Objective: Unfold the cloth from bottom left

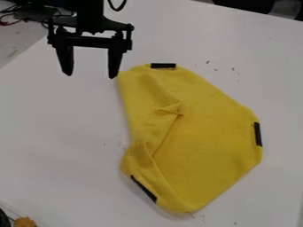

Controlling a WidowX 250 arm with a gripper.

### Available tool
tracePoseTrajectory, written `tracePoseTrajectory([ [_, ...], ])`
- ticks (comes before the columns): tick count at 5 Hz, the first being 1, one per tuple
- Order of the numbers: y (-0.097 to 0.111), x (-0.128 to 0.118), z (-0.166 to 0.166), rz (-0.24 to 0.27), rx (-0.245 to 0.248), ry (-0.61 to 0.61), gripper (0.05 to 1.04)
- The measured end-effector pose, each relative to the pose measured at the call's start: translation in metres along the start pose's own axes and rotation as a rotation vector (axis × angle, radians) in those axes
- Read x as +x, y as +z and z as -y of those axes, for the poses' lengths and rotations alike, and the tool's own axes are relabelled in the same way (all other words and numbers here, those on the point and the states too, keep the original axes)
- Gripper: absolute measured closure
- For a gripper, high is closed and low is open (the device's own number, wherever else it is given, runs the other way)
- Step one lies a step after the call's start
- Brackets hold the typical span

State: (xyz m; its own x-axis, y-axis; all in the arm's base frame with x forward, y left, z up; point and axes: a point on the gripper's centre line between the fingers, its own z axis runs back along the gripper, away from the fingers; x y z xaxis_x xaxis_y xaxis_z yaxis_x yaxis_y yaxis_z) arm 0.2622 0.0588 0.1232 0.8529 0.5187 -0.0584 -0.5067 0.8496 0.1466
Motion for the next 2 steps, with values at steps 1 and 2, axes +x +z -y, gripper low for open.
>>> tracePoseTrajectory([
  [1, -0.009, -0.001, 0.002, -0.035, 0.017, -0.003, 0.083],
  [2, -0.004, -0.014, 0.033, -0.048, 0.065, -0.071, 0.083],
])
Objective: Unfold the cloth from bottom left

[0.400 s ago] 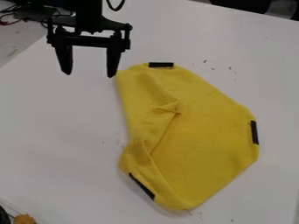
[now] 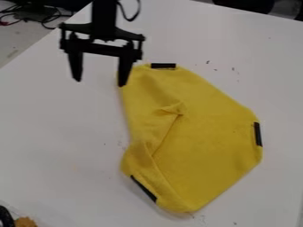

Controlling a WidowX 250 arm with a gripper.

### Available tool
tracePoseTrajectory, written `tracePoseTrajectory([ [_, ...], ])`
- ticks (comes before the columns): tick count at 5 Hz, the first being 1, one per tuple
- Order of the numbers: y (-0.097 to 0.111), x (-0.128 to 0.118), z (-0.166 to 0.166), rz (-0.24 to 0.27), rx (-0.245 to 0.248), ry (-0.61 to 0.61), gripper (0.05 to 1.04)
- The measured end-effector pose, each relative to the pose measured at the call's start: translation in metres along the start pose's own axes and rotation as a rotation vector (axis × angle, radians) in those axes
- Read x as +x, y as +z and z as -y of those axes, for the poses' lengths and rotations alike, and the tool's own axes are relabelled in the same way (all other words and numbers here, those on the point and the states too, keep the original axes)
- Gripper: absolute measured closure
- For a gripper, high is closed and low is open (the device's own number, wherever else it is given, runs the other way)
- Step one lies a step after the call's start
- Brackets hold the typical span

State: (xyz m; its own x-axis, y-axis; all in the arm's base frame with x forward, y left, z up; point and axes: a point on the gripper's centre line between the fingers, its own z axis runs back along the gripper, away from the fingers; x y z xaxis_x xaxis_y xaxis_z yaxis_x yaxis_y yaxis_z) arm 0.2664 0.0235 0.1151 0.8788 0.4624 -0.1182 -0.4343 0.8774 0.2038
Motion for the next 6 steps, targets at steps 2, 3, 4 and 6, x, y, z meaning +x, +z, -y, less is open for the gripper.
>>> tracePoseTrajectory([
  [2, -0.016, 0.01, 0.057, 0.006, 0.031, -0.136, 0.083],
  [3, -0.029, 0.031, 0.073, 0.031, 0.042, -0.172, 0.083],
  [4, -0.043, 0.042, 0.078, 0.009, 0.027, -0.206, 0.083],
  [6, -0.063, 0.049, 0.08, 0.007, -0.085, -0.236, 0.083],
])
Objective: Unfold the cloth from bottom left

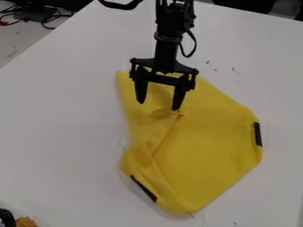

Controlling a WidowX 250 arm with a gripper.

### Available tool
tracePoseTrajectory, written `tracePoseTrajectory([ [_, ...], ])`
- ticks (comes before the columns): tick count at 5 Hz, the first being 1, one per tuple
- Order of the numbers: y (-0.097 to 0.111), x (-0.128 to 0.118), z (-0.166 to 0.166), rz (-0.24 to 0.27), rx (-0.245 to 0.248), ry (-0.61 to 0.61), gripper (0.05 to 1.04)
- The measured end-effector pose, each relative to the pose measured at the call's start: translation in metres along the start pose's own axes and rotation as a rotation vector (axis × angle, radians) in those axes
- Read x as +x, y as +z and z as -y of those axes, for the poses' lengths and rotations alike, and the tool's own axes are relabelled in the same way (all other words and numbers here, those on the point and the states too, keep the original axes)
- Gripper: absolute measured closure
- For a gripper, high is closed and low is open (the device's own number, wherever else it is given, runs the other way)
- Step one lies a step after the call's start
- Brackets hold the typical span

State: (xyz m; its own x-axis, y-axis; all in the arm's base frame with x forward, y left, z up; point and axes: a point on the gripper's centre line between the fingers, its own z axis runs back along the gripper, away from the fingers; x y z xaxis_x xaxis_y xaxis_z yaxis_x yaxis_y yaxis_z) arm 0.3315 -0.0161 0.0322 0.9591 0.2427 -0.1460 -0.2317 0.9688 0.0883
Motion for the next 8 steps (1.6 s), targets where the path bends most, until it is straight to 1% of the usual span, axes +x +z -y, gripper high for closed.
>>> tracePoseTrajectory([
  [1, -0.013, -0.004, -0.003, -0.007, -0.042, -0.02, 0.083],
  [2, -0.013, -0.003, -0.003, 0.002, -0.049, -0.033, 0.133],
  [3, -0.013, -0.005, -0.001, -0.004, -0.034, -0.048, 0.284],
  [4, -0.011, -0.008, 0.005, -0.011, -0.012, -0.055, 0.119],
  [5, -0.011, -0.009, 0.009, -0.016, -0.028, -0.052, 0.149],
  [6, -0.009, -0.008, 0.011, -0.014, -0.036, -0.05, 0.083],
  [7, -0.015, -0.008, 0.012, -0.025, -0.041, -0.048, 0.126],
  [8, -0.021, -0.007, 0.015, -0.038, -0.047, -0.051, 0.406],
])
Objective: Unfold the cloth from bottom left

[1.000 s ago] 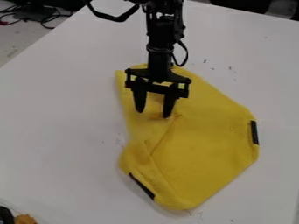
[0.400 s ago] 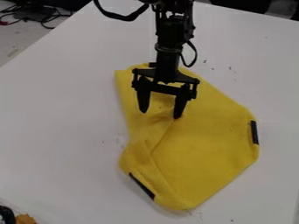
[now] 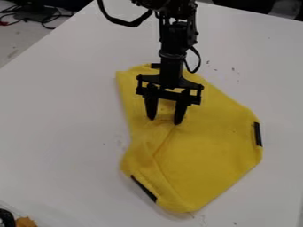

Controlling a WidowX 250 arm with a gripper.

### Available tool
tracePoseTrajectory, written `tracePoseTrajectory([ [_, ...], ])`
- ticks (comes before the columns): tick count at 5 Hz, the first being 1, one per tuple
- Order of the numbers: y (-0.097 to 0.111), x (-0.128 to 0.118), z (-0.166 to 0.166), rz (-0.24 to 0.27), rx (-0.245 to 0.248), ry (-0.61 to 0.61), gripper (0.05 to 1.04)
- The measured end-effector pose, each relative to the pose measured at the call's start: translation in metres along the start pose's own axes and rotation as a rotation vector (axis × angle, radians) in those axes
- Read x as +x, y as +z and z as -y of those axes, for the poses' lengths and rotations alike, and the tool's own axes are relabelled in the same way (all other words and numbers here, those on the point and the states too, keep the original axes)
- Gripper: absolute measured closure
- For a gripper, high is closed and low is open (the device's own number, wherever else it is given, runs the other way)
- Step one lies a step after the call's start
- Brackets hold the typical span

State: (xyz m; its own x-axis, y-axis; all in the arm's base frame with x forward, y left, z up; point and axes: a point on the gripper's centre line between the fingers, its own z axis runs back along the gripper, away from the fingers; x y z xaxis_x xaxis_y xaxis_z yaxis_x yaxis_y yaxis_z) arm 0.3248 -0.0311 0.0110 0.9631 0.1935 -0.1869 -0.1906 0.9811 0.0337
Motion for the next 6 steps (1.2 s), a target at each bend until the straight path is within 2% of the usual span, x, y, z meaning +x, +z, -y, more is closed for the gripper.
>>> tracePoseTrajectory([
  [1, 0.0, 0.002, 0.0, 0.0, 0.0, -0.002, 0.711],
  [2, 0.0, 0.0, 0.001, -0.005, 0.021, 0.0, 0.926],
  [3, 0.012, -0.003, -0.003, 0.008, 0.046, 0.013, 1.021],
  [4, 0.033, -0.007, -0.006, 0.07, 0.041, 0.038, 1.03],
  [6, 0.044, -0.029, -0.038, 0.128, 0.004, 0.177, 1.031],
])
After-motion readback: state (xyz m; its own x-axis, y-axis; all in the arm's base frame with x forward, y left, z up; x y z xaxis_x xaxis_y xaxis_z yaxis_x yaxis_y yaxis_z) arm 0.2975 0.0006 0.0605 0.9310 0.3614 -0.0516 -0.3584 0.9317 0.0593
